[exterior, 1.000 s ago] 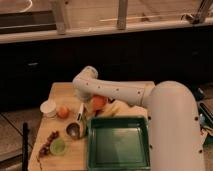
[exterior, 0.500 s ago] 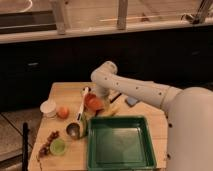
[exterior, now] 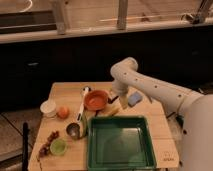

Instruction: Place sponge in tray

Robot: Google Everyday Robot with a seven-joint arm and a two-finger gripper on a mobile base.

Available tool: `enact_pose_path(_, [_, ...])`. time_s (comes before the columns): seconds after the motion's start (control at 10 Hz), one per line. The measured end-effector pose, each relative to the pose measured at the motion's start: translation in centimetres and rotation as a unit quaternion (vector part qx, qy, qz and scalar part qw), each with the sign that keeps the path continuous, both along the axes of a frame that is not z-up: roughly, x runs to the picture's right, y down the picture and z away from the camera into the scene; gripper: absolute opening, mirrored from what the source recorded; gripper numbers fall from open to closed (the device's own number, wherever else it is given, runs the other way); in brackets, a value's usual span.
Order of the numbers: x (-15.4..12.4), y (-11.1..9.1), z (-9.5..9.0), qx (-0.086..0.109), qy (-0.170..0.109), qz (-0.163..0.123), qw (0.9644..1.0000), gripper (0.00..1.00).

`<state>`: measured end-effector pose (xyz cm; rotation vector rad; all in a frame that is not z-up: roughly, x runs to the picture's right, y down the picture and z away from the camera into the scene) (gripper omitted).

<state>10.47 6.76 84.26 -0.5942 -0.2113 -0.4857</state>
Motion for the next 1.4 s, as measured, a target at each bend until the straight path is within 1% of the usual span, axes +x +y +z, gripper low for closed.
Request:
enact_pose_path(0.1, [2.3,0.1,0.6,-0.009,0.015,0.013,0.9998,0.80])
enact_pose_path(0.2, [3.7,0.3,1.2,-0.018,0.026,0.022,0.9993,0.80])
enact_pose_path(0.3, [4.8,0.5,1.7,-0.024,0.035,0.031,0.9986,0.80])
enact_pose_path(0.5, [6.3,1.2,3.2,-0.029,0.041,0.036,0.9981,0.80])
enact_pose_path(0.7, [7.9,1.9,5.3,-0.024,0.035,0.033,0.9985,0.80])
enact_pose_path(0.9, [7.7,2.0,6.7,-0.022,0.023,0.029,0.9991,0.80])
enact_pose_path(1.1, [8.6,2.4,8.1,-0.026,0.016,0.029,0.9991,0.80])
enact_pose_path(1.2, [8.5,2.5,8.9,-0.028,0.009,0.029,0.9991,0.78])
enact_pose_path(1.4, [9.2,3.0,9.7,-0.034,0.005,0.033,0.9989,0.60])
